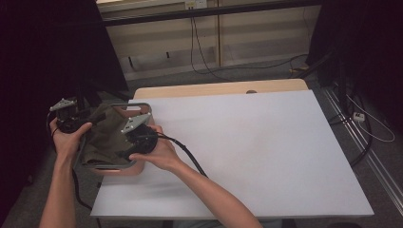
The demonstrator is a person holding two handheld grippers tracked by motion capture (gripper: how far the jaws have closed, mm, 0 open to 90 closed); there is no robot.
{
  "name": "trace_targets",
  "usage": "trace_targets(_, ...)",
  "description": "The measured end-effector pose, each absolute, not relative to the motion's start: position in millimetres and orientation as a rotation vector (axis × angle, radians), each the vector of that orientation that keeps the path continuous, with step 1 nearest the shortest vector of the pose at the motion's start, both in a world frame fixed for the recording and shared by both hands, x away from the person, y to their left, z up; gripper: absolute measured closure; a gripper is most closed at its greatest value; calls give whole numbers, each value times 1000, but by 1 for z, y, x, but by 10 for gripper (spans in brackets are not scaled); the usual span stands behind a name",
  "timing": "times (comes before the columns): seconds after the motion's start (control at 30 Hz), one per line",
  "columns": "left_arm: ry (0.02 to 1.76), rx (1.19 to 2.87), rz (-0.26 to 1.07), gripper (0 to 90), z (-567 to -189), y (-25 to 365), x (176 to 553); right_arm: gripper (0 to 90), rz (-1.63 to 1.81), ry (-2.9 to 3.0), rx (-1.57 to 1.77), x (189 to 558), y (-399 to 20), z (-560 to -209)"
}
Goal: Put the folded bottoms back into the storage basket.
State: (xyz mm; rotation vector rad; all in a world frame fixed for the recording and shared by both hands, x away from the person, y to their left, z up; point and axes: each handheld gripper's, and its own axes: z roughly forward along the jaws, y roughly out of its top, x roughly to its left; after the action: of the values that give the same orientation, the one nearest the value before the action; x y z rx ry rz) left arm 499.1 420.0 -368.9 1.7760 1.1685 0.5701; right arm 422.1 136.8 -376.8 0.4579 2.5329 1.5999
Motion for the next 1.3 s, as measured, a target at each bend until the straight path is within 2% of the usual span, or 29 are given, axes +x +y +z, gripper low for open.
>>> trace_targets(0.03,1169,1762,593,125,-368,419,497,230,1594,2525,468,422,136,-378)
trace_targets(0.17,1159,1748,602,52,-367,419,493,180,1579,2527,479,422,135,-381)
trace_targets(0.4,1117,1754,586,42,-368,419,482,99,1578,2516,500,421,130,-384)
trace_targets(0.67,1112,1740,595,59,-362,415,466,79,1552,2473,566,420,121,-386)
trace_targets(0.77,1104,1741,597,64,-362,415,463,46,1504,2441,585,417,119,-388)
trace_targets(1.3,1074,1726,625,64,-361,408,423,46,1508,2416,605,408,110,-391)
